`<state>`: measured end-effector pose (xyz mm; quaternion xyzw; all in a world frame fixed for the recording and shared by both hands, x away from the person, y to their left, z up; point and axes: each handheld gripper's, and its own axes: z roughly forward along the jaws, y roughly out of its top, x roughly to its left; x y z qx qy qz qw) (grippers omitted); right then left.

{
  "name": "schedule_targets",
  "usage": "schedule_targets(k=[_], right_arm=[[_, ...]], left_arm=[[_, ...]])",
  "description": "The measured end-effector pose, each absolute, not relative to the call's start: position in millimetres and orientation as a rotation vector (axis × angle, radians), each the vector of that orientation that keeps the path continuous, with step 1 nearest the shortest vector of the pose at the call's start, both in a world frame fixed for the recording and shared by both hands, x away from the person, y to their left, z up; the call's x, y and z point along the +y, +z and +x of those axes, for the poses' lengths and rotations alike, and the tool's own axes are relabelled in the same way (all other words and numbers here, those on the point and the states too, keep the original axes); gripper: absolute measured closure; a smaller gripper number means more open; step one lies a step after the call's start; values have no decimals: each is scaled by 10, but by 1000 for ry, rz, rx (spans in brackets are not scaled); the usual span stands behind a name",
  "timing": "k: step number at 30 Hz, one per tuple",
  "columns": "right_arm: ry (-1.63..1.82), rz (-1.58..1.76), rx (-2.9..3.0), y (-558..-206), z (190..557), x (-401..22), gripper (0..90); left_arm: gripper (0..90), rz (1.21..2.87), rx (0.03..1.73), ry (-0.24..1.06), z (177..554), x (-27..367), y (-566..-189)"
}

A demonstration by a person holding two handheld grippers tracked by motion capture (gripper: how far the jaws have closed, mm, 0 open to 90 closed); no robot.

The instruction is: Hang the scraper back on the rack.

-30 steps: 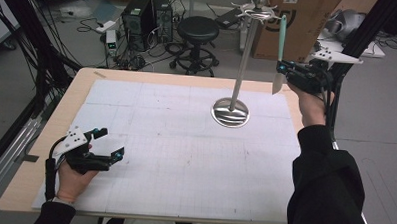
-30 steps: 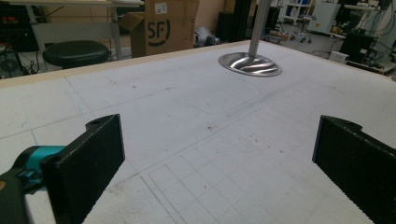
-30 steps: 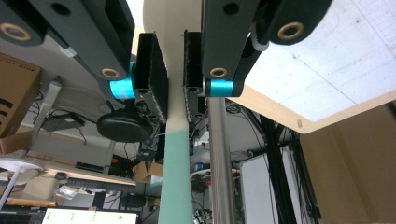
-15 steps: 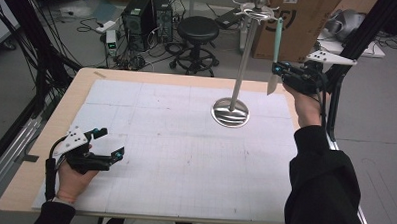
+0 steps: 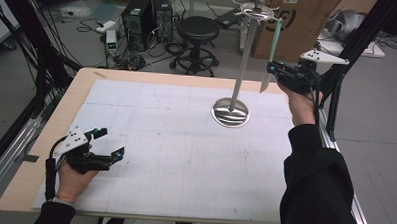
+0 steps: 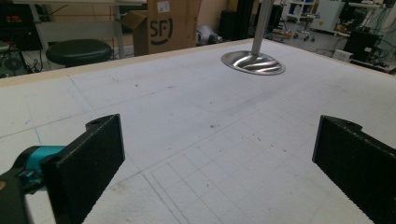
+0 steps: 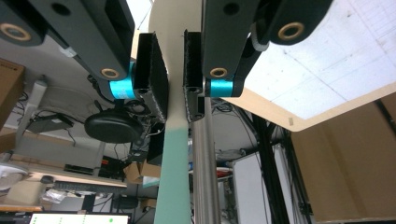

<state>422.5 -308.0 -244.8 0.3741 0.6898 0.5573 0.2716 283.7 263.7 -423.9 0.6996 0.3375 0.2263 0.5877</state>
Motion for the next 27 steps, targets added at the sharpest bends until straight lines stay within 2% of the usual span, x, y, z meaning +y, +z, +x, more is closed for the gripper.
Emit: schedule_targets(k=[6,10,15,22,27], right_arm=[[1469,994,1841,-2447,4215,-3072,785],[1490,980,1815,-2448,4176,-3073,708],[1495,976,1812,-2493,4115,-3054,527],[1534,979,1827,-2673,4016,-3065,354],[1565,988,1858,-2865,3921,-3010,122]], left_arm=[[28,1632,786,528,2838,2636,-4240],[28,1631,784,529,2836,2633,-4239],[28,1632,784,527,2834,2631,-4239],[28,1628,787,528,2842,2632,-4241],[28,1628,787,528,2846,2633,-4242]])
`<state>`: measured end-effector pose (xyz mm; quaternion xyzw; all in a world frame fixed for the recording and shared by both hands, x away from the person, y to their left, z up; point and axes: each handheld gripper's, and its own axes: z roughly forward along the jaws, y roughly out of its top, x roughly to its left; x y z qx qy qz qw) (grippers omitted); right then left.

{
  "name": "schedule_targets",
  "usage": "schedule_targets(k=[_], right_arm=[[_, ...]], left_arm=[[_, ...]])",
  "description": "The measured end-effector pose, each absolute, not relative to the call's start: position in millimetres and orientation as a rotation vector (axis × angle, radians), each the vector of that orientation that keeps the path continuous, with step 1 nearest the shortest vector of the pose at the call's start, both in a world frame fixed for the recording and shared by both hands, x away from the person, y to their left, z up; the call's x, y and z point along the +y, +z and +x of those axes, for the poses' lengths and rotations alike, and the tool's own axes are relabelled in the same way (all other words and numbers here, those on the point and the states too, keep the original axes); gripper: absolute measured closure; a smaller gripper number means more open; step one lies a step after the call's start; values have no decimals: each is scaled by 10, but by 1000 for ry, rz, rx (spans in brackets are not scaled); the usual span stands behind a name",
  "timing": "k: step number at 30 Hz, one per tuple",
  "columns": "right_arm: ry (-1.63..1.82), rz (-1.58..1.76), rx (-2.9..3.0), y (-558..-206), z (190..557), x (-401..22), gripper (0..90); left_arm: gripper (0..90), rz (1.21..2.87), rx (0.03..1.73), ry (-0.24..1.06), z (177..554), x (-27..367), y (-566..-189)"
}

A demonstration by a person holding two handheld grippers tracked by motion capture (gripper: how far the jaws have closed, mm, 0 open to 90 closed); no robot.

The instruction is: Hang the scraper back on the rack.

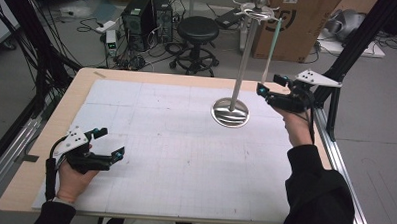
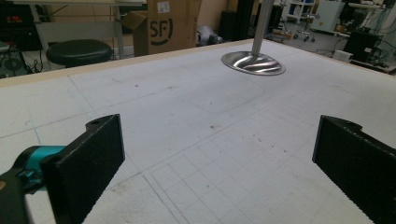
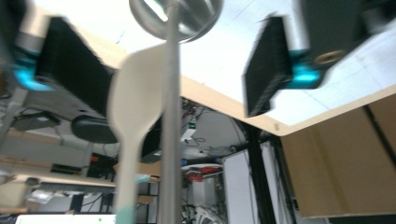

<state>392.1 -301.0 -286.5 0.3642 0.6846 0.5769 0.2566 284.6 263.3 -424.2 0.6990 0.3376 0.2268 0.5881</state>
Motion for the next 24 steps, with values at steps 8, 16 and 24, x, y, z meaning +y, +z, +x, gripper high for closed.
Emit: schedule_targets(k=[8,16,24], right_arm=[[1613,970,1872,-3119,3704,-2828,4],[1581,901,1911,-3407,3451,-2694,4],[1545,883,1928,-3644,3228,-2691,4]], left_arm=[[28,1621,794,527,2850,2628,-4240],[28,1621,791,525,2854,2630,-4242],[28,1620,792,527,2851,2626,-4242]])
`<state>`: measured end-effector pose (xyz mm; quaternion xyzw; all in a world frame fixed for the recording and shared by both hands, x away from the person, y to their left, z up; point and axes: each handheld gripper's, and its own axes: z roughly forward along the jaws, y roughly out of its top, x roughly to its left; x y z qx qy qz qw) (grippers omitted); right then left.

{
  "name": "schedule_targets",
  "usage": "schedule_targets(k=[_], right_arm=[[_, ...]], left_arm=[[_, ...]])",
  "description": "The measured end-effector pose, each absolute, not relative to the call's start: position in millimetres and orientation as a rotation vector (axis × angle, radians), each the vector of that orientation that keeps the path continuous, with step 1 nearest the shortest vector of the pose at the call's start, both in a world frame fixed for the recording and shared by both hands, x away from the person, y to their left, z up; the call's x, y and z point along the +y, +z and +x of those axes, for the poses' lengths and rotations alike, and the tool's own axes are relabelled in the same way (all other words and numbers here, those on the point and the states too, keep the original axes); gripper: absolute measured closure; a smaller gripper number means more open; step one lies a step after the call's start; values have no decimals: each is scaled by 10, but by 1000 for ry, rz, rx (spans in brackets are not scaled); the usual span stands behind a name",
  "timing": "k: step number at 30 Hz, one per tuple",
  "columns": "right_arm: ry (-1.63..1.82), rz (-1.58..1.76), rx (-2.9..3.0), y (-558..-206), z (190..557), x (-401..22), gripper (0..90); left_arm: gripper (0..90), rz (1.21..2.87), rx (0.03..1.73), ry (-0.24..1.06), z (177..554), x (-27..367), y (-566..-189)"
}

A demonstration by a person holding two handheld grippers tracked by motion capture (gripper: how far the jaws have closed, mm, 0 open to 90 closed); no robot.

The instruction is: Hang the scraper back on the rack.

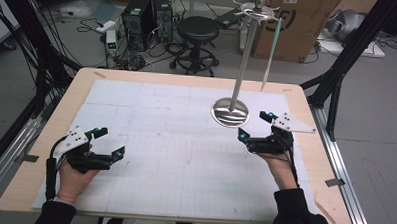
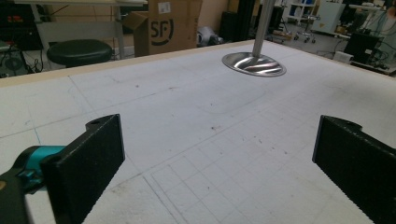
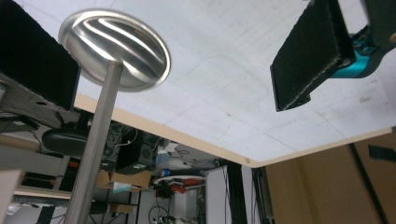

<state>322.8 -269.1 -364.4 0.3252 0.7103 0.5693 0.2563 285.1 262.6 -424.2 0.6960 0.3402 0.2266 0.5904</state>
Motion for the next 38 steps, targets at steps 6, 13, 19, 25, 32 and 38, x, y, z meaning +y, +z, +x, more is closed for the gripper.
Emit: schedule_targets(k=[6,13,19,25,32,38], right_arm=[[1533,899,1939,-3863,3097,-2689,4],[1638,979,1950,-4085,2955,-2733,4],[1612,1005,1950,-4180,2865,-2806,5],[1611,1028,1958,-4283,2809,-2907,4],[1563,1074,1906,-4364,2766,-3080,4],[1542,1097,1908,-4410,2778,-3111,4]], left_arm=[[28,1625,791,527,2852,2627,-4243],[28,1619,786,525,2851,2632,-4238],[28,1611,784,526,2856,2634,-4238],[28,1612,788,522,2864,2639,-4240],[28,1613,791,526,2871,2635,-4245],[28,1615,798,528,2873,2633,-4247]])
